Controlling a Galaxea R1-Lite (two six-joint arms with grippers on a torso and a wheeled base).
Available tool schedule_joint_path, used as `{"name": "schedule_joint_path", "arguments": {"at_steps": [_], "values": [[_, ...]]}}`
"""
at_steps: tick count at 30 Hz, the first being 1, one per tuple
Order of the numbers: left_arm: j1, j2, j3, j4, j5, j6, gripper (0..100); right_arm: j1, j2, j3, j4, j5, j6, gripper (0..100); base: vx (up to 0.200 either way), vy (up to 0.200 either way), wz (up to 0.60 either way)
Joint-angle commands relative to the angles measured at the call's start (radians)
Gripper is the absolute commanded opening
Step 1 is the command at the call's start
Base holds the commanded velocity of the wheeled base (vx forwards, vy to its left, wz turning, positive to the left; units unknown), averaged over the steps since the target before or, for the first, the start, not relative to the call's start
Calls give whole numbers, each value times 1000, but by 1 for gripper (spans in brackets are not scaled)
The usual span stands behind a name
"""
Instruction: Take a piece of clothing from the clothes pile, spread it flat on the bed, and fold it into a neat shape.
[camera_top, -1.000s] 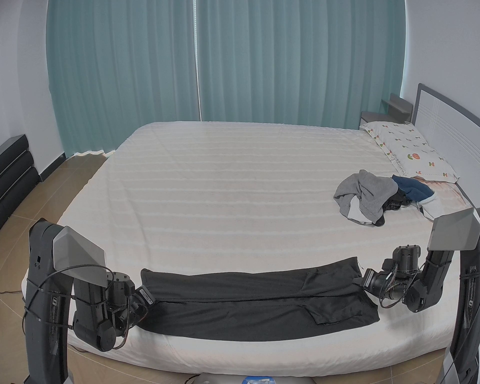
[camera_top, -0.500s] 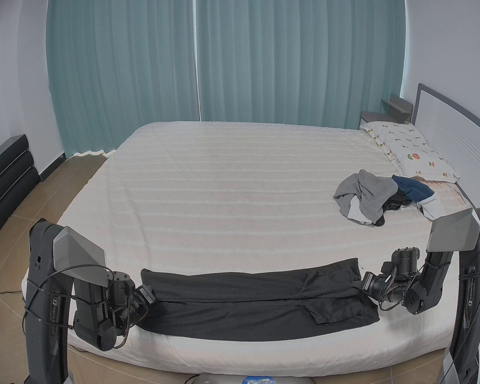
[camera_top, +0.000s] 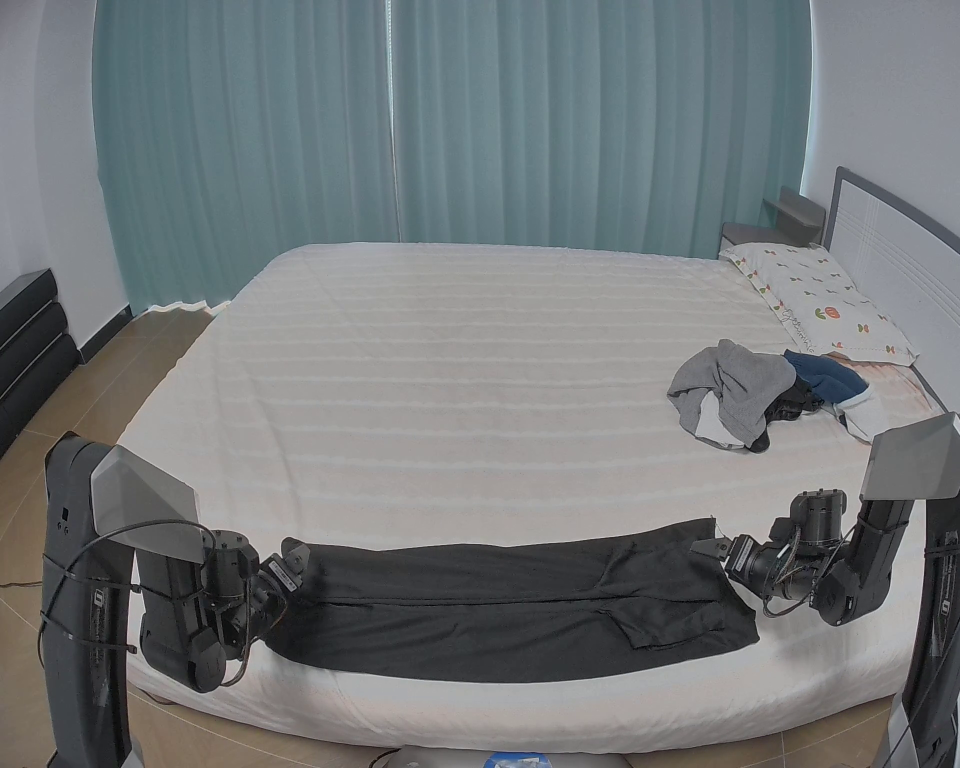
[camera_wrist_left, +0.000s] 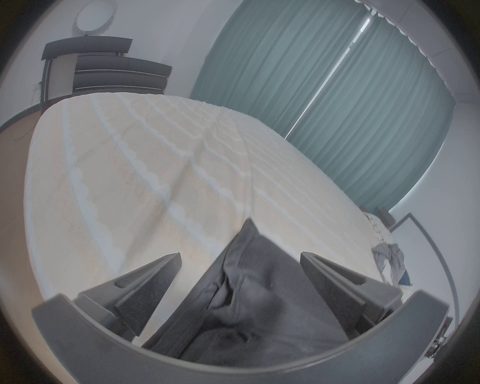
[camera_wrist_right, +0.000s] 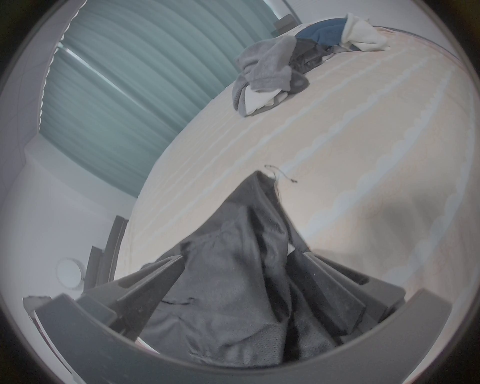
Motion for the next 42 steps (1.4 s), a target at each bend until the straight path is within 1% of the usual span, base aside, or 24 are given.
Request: {"name": "schedule_joint_path", "arguments": {"at_steps": [1, 3, 11, 16, 17, 20, 21, 23, 27, 42], "values": [[13, -21, -81, -18, 0, -41, 100, -30, -42, -14, 0, 2, 43, 100, 0, 0, 0], [13, -4, -117, -18, -6, -51, 100, -42, -39, -23, 0, 2, 51, 100, 0, 0, 0], [0, 89, -212, -18, -3, -42, 100, -88, 4, -54, 2, 9, 52, 100, 0, 0, 0], [1, 100, -221, -18, -1, -41, 100, -93, 16, -62, 2, 11, 54, 100, 0, 0, 0], [1, 102, -222, -18, -1, -41, 0, -93, 16, -62, 2, 11, 54, 100, 0, 0, 0], [3, 103, -224, -18, -1, -38, 0, -88, 12, -60, 0, 11, 89, 100, 0, 0, 0], [3, 103, -224, -18, -1, -38, 0, -88, 12, -60, 0, 11, 89, 100, 0, 0, 0], [10, 102, -238, -18, 5, -42, 0, -87, 2, -62, 0, 12, 138, 100, 0, 0, 0], [20, 102, -247, -18, 29, -45, 0, -84, 4, -60, -1, 12, 144, 100, 0, 0, 0], [21, 99, -242, -18, 45, -47, 0, -64, 4, -62, -3, 12, 149, 100, 0, 0, 0]]}}
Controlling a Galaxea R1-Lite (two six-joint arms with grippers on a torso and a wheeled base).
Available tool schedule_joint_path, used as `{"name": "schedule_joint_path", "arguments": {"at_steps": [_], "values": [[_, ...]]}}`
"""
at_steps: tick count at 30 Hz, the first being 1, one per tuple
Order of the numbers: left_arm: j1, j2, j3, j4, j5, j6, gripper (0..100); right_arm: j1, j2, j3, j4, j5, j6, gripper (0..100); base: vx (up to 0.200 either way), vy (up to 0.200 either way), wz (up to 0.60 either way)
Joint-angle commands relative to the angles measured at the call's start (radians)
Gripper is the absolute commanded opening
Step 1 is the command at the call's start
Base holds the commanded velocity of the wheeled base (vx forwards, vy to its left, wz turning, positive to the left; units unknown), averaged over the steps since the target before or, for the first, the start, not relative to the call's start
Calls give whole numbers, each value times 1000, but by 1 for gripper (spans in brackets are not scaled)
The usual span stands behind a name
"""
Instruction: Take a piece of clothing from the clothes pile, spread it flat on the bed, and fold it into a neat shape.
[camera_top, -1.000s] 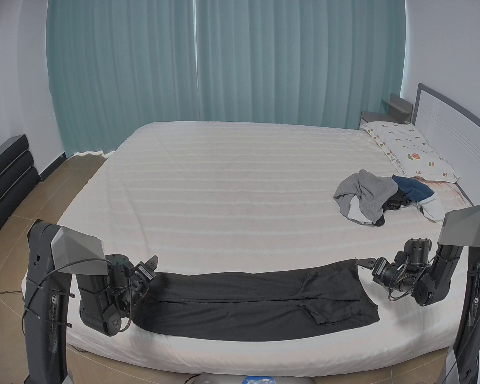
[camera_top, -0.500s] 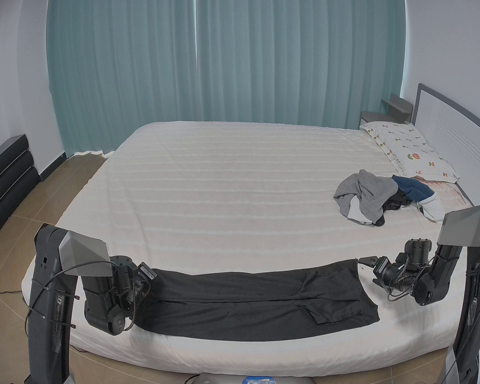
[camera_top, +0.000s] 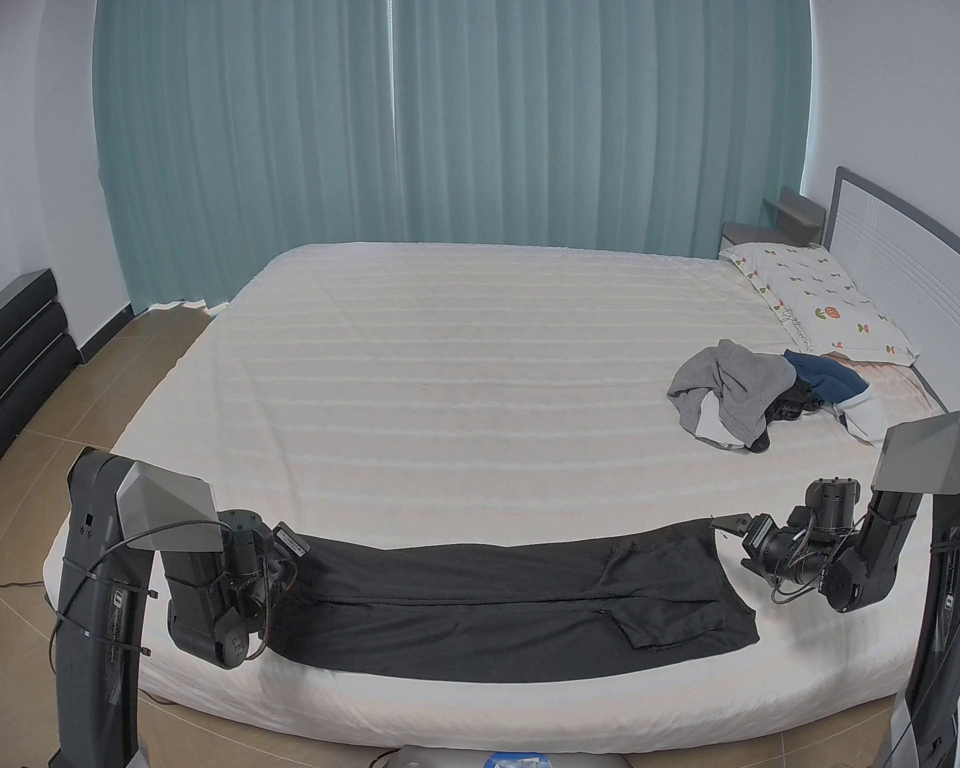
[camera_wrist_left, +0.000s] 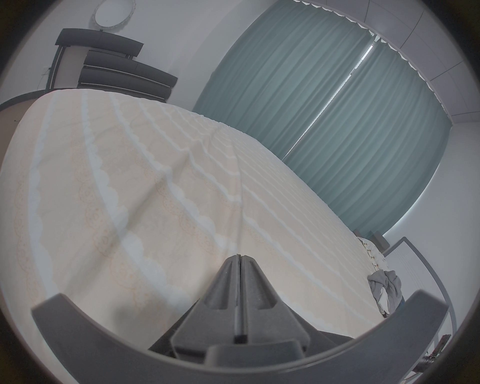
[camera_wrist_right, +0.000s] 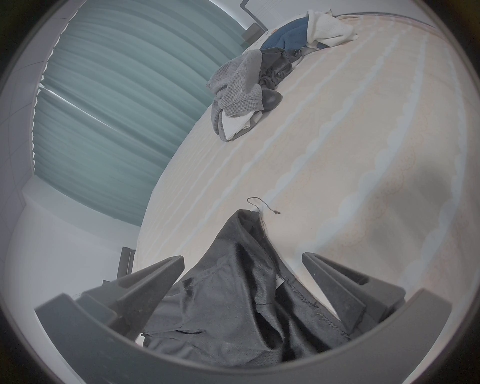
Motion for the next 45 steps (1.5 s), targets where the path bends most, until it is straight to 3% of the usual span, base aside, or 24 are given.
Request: {"name": "schedule_joint_path", "arguments": {"at_steps": [1, 2, 15, 24, 28, 34, 38, 39, 41, 45], "values": [[-1, 0, 6, -18, 8, 1, 0, 6, 1, -8, -1, 1, 1, 100, 0, 0, 0], [-1, 0, 9, -18, 9, 1, 100, 6, 3, -14, 0, 1, 1, 100, 0, 0, 0], [9, -49, 85, -18, 8, -7, 100, 29, 18, -29, 0, 1, 7, 100, 0, 0, 0], [23, -160, 242, -18, -106, 0, 100, 30, 16, -3, -6, 1, 8, 100, 0, 0, 0], [22, -209, 308, -15, -173, 42, 100, 36, 41, 49, -113, 2, 5, 100, 0, 0, 0], [19, -203, 269, 39, -193, 171, 100, 45, 96, 94, -259, 2, 2, 100, 0, 0, 0], [17, -201, 223, 77, -195, 207, 100, 45, 96, 94, -259, 2, 2, 100, 0, 0, 0], [20, -200, 193, 144, -198, 276, 100, 45, 95, 94, -259, 2, 2, 100, 0, 0, 0], [25, -192, 164, 204, -209, 317, 100, 45, 95, 94, -258, 2, 2, 100, 0, 0, 0], [23, -174, 111, 270, -264, 337, 100, 45, 95, 94, -256, 2, 2, 100, 0, 0, 0]]}}
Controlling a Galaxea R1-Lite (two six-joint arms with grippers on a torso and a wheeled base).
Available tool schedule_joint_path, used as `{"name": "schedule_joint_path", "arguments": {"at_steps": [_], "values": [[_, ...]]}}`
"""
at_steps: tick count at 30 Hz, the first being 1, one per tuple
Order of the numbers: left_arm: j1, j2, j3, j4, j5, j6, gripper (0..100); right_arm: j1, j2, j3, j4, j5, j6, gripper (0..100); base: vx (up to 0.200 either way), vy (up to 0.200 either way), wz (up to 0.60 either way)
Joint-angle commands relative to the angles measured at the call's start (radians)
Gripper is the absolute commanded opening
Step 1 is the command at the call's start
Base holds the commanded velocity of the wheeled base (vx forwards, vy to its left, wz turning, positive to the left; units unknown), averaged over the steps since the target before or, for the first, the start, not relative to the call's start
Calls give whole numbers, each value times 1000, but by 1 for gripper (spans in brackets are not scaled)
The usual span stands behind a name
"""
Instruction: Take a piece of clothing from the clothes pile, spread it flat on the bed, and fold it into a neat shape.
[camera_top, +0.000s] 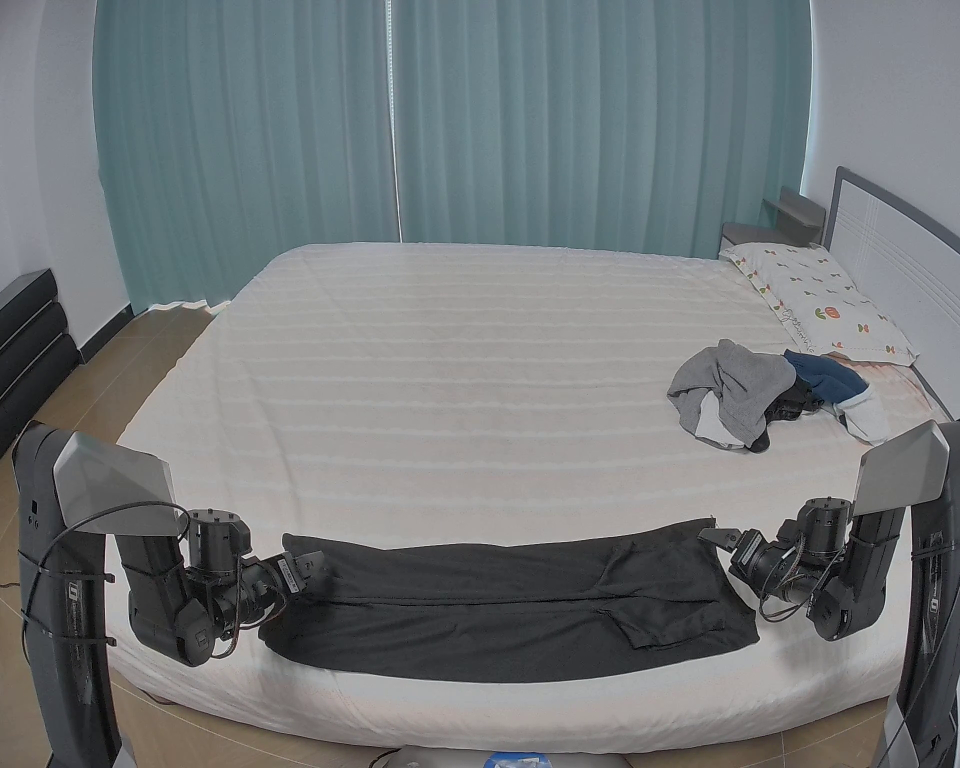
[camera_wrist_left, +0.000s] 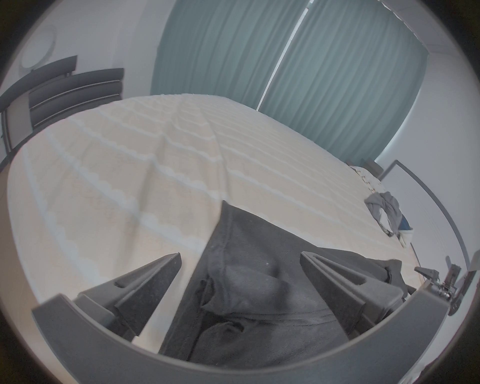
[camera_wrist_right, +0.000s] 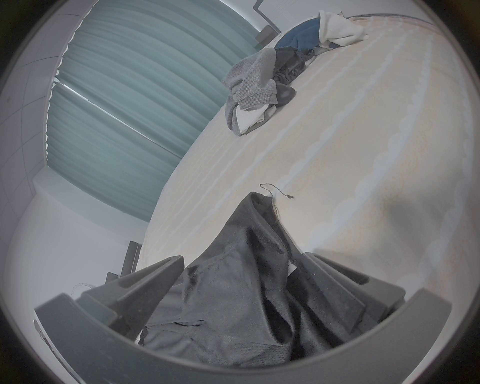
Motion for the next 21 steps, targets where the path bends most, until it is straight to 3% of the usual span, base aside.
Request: {"name": "schedule_joint_path", "arguments": {"at_steps": [1, 4, 10, 21], "values": [[1, 23, -64, 37, -57, 23, 100, 1, 8, 2, 0, 0, 0, 100, 0, 0, 0], [-2, 45, -73, 35, -94, 29, 100, 2, 8, 5, -2, 0, 0, 100, 0, 0, 0], [4, 97, -56, 1, -87, 160, 100, 2, 9, 5, -2, 0, 0, 100, 0, 0, 0], [6, 118, -15, -74, -80, 177, 100, 2, 9, 5, -3, 0, 0, 100, 0, 0, 0]]}}
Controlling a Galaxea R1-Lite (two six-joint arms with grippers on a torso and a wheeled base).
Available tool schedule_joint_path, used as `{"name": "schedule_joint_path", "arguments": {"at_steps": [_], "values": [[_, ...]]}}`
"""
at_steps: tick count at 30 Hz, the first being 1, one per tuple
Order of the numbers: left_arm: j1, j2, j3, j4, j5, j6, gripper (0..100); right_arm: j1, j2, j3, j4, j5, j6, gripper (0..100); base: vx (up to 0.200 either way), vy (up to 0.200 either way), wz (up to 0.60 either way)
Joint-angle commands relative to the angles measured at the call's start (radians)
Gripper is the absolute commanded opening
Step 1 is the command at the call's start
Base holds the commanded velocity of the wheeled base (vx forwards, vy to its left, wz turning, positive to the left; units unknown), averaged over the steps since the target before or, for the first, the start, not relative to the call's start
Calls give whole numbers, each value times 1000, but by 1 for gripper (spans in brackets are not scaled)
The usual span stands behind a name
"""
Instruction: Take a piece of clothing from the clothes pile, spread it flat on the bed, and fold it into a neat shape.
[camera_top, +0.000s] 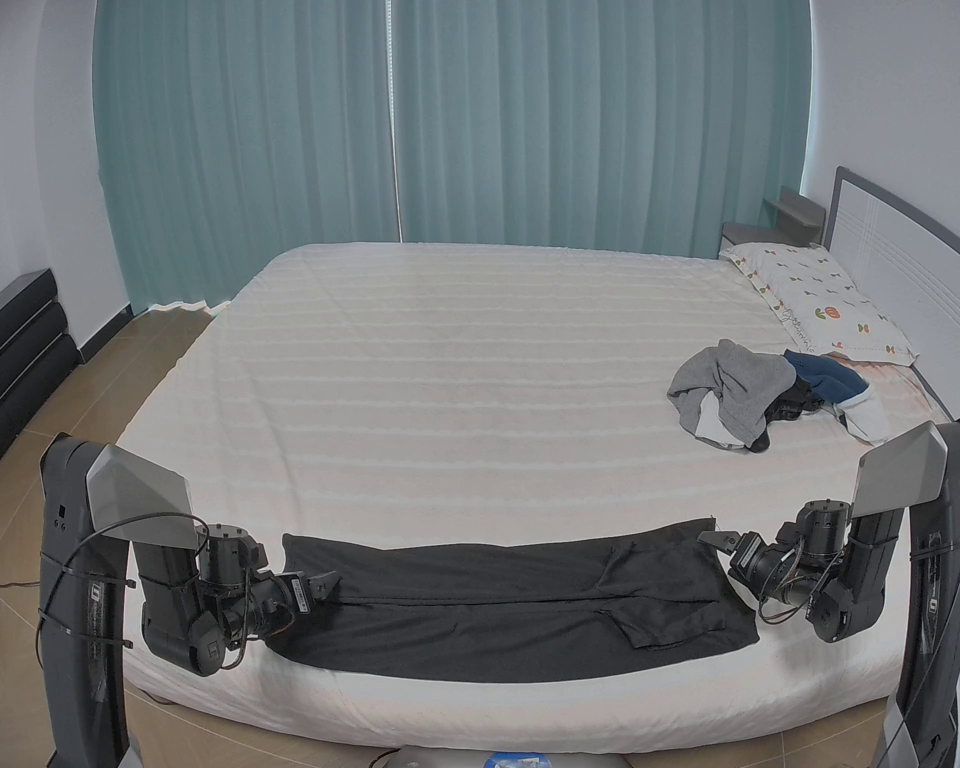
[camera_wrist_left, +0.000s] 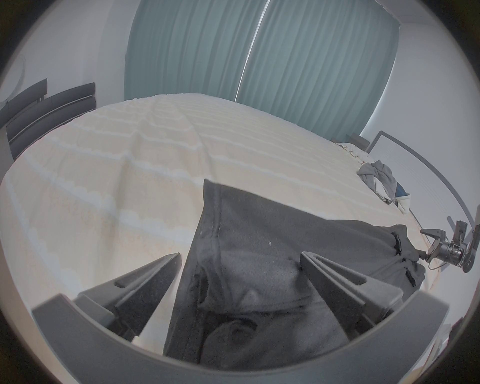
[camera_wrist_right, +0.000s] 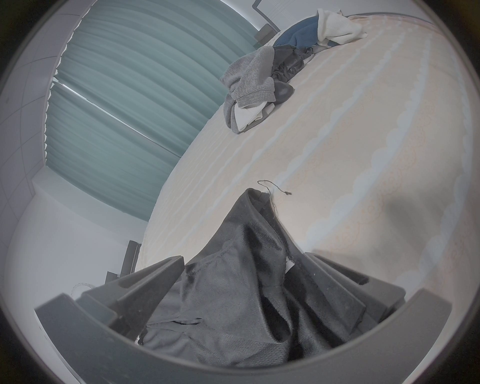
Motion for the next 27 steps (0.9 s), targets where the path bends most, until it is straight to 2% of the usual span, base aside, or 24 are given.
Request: {"name": "schedule_joint_path", "arguments": {"at_steps": [1, 10, 11, 18, 27], "values": [[-1, 14, 16, -2, 0, 0, 100, 0, 2, 0, 0, 1, 0, 100, 0, 0, 0], [-8, 14, 24, -14, 0, -2, 100, 0, 2, 0, 0, 1, 0, 100, 0, 0, 0], [-8, 14, 24, -14, 0, -2, 0, 0, 2, 0, 0, 1, 0, 100, 0, 0, 0], [-5, 9, 36, -19, 2, -5, 0, 0, 2, 0, 0, 1, 0, 100, 0, 0, 0], [-2, 17, 91, -164, 2, -2, 0, 0, 2, 0, 0, 1, 0, 100, 0, 0, 0]]}}
